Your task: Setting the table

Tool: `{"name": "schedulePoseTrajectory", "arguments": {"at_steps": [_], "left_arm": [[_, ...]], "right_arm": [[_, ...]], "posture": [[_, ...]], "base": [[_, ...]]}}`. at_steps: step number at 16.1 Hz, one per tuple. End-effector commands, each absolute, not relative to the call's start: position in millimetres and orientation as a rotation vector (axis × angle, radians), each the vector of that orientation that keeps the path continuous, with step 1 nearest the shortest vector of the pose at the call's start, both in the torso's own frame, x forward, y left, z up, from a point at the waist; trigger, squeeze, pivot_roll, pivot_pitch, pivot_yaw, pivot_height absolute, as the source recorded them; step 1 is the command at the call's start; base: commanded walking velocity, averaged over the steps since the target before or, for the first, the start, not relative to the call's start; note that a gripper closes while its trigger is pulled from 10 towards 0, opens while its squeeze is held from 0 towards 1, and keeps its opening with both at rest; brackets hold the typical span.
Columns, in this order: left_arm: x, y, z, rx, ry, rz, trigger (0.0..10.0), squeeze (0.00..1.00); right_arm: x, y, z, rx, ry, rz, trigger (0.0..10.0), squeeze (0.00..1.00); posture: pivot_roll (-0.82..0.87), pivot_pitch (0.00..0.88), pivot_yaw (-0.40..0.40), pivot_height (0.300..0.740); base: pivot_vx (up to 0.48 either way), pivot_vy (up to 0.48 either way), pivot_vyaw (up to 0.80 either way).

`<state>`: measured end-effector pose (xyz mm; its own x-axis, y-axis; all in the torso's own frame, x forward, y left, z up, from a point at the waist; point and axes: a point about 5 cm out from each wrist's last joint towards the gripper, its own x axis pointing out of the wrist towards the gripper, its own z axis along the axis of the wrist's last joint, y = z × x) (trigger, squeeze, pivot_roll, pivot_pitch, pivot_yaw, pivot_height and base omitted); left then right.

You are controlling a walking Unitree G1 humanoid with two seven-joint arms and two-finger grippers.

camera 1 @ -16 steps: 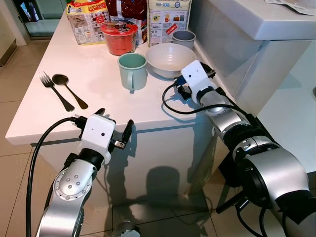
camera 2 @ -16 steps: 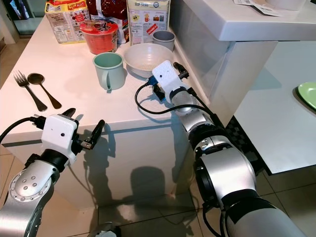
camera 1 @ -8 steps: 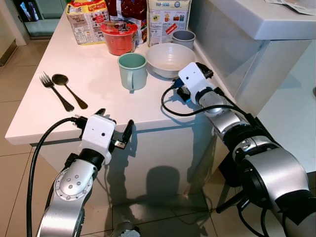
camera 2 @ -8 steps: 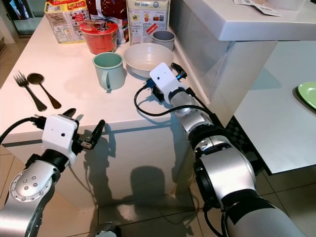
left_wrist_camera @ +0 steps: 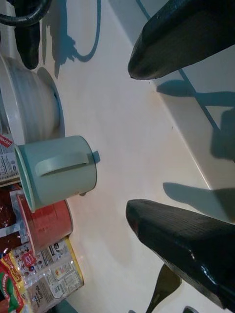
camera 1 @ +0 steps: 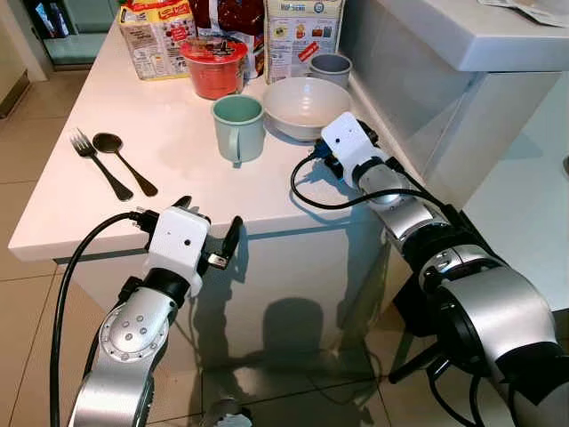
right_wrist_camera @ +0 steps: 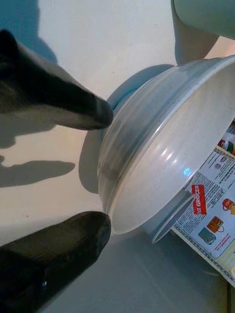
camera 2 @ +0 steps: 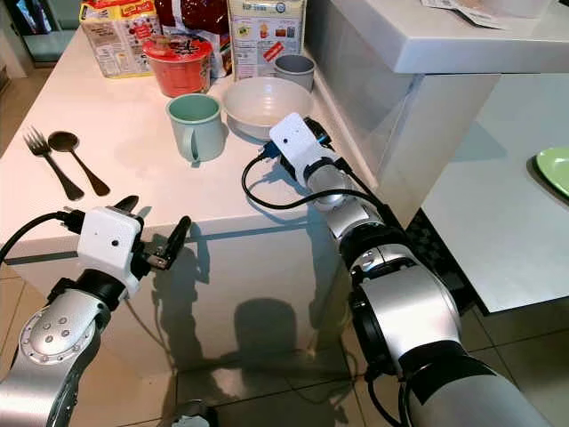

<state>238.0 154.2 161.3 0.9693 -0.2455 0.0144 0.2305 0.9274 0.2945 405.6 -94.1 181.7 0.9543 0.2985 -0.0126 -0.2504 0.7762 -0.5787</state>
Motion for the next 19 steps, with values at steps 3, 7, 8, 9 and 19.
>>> {"name": "schedulePoseTrajectory", "arguments": {"at_steps": [3, 7, 8, 9, 19], "left_arm": [[235.8, 152.0, 164.1, 0.293, -0.059, -0.247, 10.0, 0.0], [235.7, 151.4, 163.9, 0.294, -0.059, -0.25, 10.0, 0.0], [235.9, 151.4, 164.0, 0.294, -0.06, -0.25, 10.0, 0.0], [236.1, 151.3, 164.1, 0.295, -0.06, -0.252, 10.0, 0.0], [237.7, 151.5, 164.1, 0.303, -0.066, -0.256, 10.0, 0.0]], "right_arm": [[408.1, -96.7, 188.8, -0.622, -0.092, 0.29, 0.0, 0.0], [408.2, -97.9, 188.9, -0.618, -0.094, 0.284, 0.0, 0.0], [408.2, -98.2, 189.0, -0.617, -0.094, 0.282, 0.0, 0.0], [408.3, -98.5, 189.0, -0.616, -0.093, 0.281, 0.0, 0.0], [408.6, -100.1, 188.0, -0.581, -0.077, 0.273, 10.0, 1.0]], "posture": [[0.35, 0.088, -0.039, 0.74], [0.35, 0.09, -0.037, 0.74], [0.35, 0.09, -0.036, 0.74], [0.35, 0.09, -0.036, 0.74], [0.35, 0.074, -0.031, 0.74]], "base": [[0.0, 0.0, 0.0], [0.0, 0.0, 0.0], [0.0, 0.0, 0.0], [0.0, 0.0, 0.0], [0.0, 0.0, 0.0]]}}
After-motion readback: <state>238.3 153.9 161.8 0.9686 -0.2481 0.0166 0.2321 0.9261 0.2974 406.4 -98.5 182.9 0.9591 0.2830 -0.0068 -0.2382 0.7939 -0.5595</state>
